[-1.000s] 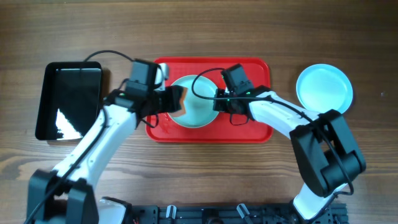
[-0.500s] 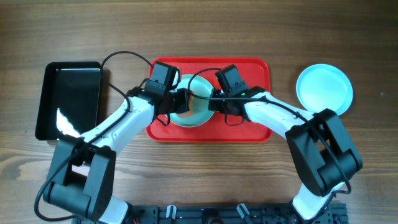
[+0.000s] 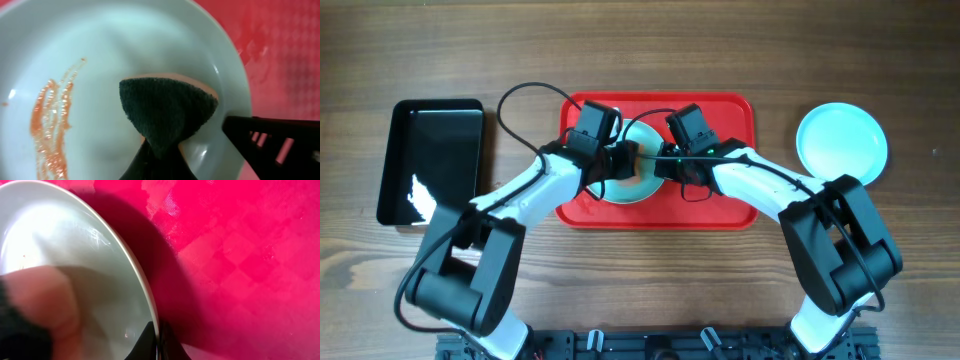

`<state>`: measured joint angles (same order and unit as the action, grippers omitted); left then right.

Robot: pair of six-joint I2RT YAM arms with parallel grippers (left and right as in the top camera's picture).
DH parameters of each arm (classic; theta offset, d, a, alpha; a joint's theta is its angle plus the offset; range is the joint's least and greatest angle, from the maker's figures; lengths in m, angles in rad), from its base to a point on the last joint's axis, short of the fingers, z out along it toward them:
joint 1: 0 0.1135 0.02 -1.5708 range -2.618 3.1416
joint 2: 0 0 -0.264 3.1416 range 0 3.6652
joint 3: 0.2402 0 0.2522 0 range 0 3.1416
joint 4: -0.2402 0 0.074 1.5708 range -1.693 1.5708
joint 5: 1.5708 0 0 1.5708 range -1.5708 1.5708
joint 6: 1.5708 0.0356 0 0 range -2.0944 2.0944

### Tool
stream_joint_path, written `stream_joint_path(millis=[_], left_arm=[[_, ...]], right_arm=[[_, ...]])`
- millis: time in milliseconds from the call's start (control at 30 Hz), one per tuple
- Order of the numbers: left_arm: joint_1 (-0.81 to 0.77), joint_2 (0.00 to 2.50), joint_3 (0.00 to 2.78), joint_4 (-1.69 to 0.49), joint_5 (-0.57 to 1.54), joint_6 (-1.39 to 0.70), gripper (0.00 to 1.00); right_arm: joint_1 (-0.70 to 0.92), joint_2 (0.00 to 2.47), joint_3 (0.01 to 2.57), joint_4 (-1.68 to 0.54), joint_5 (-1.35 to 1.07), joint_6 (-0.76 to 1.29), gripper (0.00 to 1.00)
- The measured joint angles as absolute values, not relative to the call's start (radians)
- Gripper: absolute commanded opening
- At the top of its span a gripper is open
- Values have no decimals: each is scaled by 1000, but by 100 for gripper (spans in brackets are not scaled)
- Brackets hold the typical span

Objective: Clean dirty plates on tray and stack at the side
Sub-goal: 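Scrub the plate's sauce smear with the sponge while the right gripper holds it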

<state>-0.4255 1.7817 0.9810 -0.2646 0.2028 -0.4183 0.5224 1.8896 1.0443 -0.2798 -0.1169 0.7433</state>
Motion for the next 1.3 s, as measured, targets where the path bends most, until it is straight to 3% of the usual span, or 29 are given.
stream_joint_path(millis=[533, 1300], left_arm=[[-429, 1805, 999, -360, 41, -361, 4], [-318, 1793, 999, -357, -60, -312, 4]], right_arm=[[530, 1891, 1050, -291, -93, 771, 4], [536, 1891, 1050, -290, -94, 786, 4]])
